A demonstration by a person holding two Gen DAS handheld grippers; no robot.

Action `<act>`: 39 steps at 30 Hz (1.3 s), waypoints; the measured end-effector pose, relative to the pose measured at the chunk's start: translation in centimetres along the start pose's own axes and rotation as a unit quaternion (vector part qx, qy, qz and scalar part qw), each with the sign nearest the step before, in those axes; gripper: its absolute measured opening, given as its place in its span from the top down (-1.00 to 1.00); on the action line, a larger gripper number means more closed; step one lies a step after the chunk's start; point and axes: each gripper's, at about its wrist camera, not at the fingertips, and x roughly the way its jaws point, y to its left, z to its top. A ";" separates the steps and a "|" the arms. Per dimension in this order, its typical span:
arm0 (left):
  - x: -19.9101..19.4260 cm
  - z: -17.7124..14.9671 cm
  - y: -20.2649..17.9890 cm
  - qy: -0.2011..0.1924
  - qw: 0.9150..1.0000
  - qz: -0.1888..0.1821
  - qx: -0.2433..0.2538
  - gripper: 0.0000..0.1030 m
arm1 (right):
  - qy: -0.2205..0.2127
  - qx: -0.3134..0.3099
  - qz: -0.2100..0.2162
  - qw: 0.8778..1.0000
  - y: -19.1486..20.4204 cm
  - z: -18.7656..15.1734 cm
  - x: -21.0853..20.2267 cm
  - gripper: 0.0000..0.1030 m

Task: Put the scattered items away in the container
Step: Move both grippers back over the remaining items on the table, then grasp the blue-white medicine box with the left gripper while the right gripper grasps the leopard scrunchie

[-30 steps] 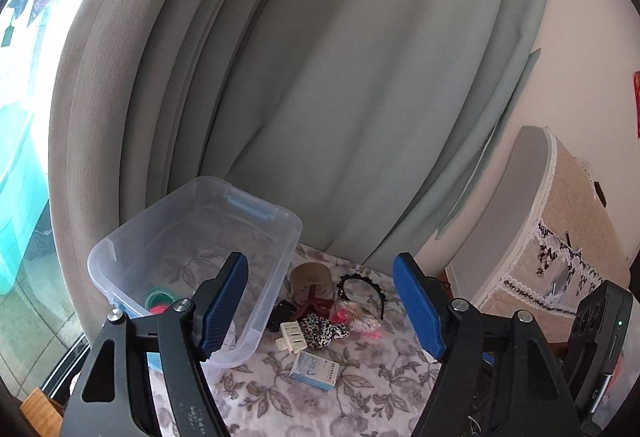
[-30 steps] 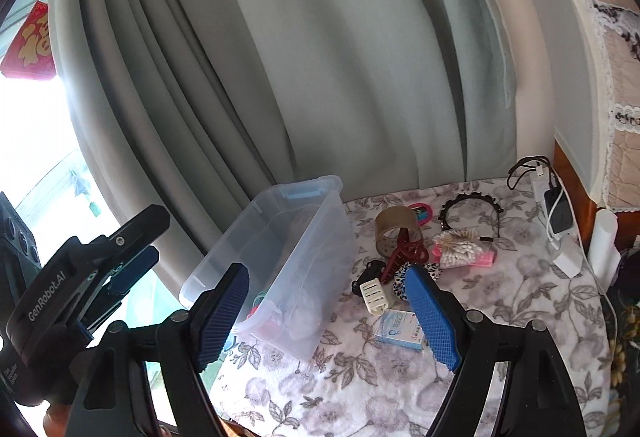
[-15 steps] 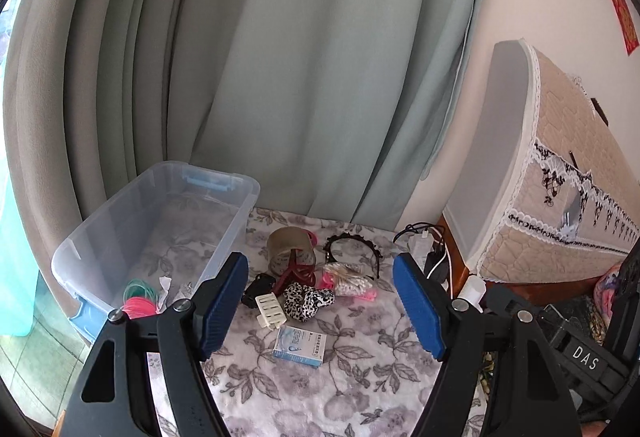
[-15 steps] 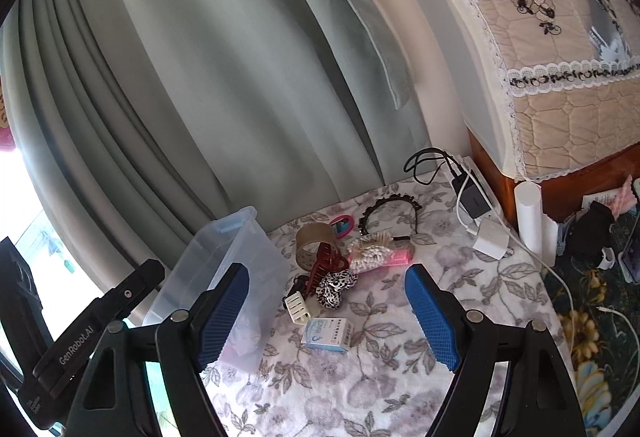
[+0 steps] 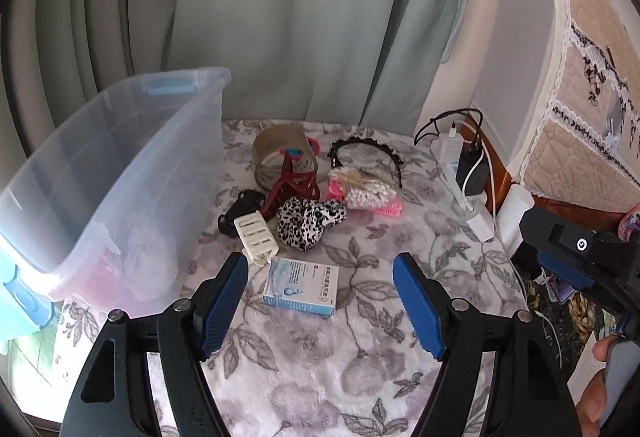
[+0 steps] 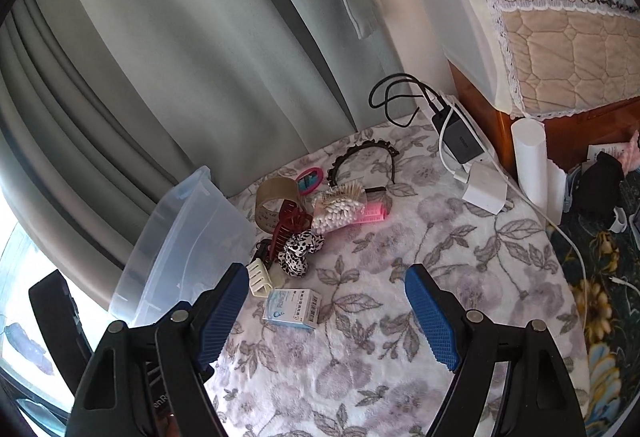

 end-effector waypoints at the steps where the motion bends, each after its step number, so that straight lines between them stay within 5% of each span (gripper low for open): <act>1: 1.0 -0.2 0.1 0.008 1.000 0.004 0.003 -0.47 | 0.007 0.002 -0.002 1.000 -0.3 -0.1 0.7 -0.62; 14: 9.1 -3.0 1.9 0.077 0.997 0.031 -0.002 -0.47 | 0.093 -0.016 0.006 0.996 0.0 0.1 9.7 -0.62; 34: 10.8 -2.8 2.6 0.068 0.997 -0.043 -0.010 -0.50 | 0.165 -0.031 0.051 0.985 2.1 1.9 20.7 -0.60; 39: 10.6 -2.4 3.1 0.062 0.997 -0.044 -0.014 -0.49 | 0.176 -0.033 0.055 0.982 2.0 2.0 21.9 -0.18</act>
